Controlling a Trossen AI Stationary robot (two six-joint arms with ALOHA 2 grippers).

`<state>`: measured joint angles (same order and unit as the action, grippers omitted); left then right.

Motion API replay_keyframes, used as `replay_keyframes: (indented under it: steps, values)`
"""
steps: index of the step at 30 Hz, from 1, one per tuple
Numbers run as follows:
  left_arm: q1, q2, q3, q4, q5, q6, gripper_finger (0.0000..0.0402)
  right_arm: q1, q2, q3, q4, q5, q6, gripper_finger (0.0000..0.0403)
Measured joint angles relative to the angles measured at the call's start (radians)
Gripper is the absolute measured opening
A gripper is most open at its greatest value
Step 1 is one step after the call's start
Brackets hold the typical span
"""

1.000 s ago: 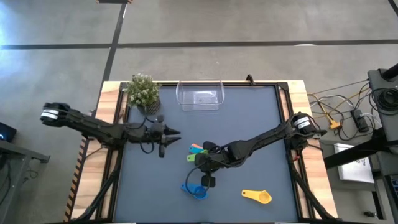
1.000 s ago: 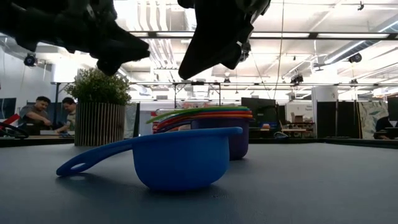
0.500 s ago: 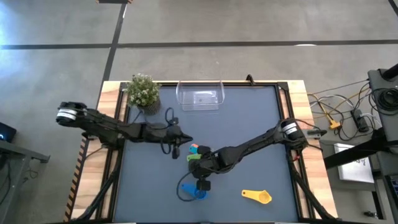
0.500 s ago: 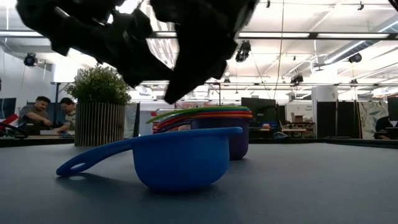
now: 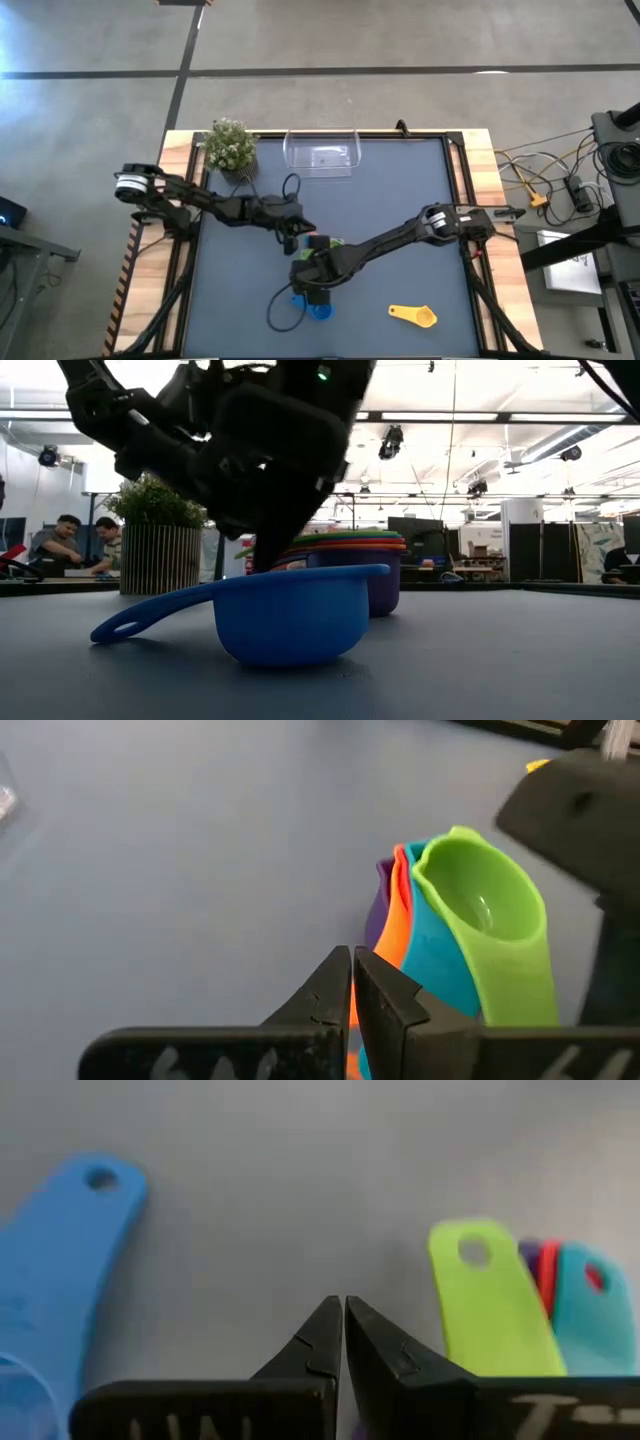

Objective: Nest measuring cups in basket
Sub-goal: Stack the green measuring cup on top of the light blue measuring cup, then stack the blue measuring cup on top of the green measuring cup

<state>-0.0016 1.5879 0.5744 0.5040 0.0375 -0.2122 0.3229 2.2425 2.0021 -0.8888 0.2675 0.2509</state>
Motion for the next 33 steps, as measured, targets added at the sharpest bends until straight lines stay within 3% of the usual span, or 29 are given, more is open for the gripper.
replay_keyframes:
  steps: [7,21,28,33]
  values:
    - [0.006,0.021,-0.012,0.0,0.094,-0.018,0.0,-0.011,-0.013,0.007,-0.06,0.1,0.024,0.0008]
    - [0.006,0.029,-0.012,0.018,0.161,-0.037,0.0,-0.028,-0.017,0.0,-0.085,0.107,0.036,0.0008]
    - [0.013,-0.07,-0.028,-0.034,0.13,-0.053,0.0,0.01,-0.09,-0.004,-0.091,0.091,0.037,0.0008]
    - [0.012,-0.209,-0.082,-0.031,0.102,-0.063,0.0,0.045,-0.179,-0.036,-0.086,0.126,0.04,0.0008]
